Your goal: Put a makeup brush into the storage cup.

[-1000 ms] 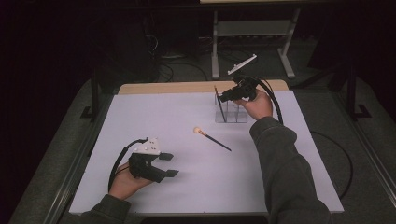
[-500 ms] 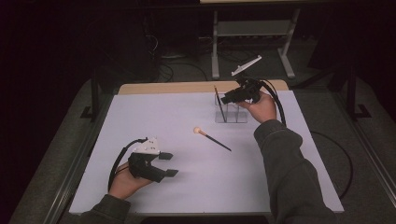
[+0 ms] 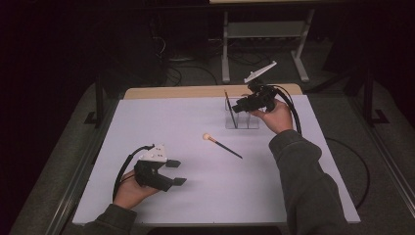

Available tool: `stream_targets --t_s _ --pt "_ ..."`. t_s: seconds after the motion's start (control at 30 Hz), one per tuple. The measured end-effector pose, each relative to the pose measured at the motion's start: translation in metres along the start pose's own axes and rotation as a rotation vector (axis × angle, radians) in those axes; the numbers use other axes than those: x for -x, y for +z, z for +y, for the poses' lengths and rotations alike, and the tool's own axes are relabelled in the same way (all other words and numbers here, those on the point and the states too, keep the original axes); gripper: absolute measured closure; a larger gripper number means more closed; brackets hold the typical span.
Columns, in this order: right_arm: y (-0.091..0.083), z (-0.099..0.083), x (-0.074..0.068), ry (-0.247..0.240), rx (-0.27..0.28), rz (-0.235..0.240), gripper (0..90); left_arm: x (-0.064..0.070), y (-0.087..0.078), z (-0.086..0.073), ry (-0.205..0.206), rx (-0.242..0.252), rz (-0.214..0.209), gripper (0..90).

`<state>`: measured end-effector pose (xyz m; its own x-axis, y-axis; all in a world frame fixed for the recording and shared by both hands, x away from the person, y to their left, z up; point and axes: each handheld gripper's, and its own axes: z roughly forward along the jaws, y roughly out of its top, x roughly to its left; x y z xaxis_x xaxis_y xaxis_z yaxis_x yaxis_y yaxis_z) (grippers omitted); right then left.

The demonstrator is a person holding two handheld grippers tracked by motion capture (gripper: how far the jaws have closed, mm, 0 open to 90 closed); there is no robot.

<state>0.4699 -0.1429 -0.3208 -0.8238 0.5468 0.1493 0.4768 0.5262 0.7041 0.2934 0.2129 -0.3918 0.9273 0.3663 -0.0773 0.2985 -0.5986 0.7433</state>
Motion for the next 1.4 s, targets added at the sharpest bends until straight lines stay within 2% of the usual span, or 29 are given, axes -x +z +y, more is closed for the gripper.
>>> stream_targets --t_s 0.3,0.37,0.47,0.8,0.83,0.97,1.1,1.17,1.4 --pt "-0.005 -0.007 -0.006 -0.002 0.007 0.013 56.5 -0.001 -0.001 -0.002 -0.014 -0.001 0.001 34.5" --pt "-0.005 -0.007 -0.007 0.003 0.005 0.002 55.7 -0.001 -0.001 -0.002 -0.017 -0.002 0.000 34.4" --pt "-0.007 -0.007 -0.007 -0.016 0.014 -0.005 55.4 -0.002 -0.002 -0.002 -0.008 -0.002 0.003 34.3" --pt "-0.012 -0.006 -0.017 -0.019 0.012 -0.005 51.4 -0.002 -0.005 -0.002 -0.012 0.004 0.010 33.8" --pt "-0.012 -0.006 -0.017 -0.032 0.017 -0.005 51.3 -0.002 -0.005 -0.002 -0.011 0.005 0.010 33.8" --pt "-0.012 -0.009 -0.021 -0.027 0.012 -0.003 50.3 -0.002 -0.005 -0.002 -0.010 0.004 0.014 33.7" --pt "-0.012 -0.013 -0.024 -0.033 0.007 -0.020 48.0 -0.002 -0.005 -0.002 -0.016 0.006 0.015 33.6" --pt "-0.013 -0.014 -0.025 -0.016 0.004 -0.012 46.5 -0.002 -0.005 -0.002 -0.026 0.014 0.014 33.6" --pt "-0.014 -0.018 -0.028 -0.012 0.016 -0.019 43.0 -0.002 -0.004 -0.001 -0.022 0.012 0.014 33.3"
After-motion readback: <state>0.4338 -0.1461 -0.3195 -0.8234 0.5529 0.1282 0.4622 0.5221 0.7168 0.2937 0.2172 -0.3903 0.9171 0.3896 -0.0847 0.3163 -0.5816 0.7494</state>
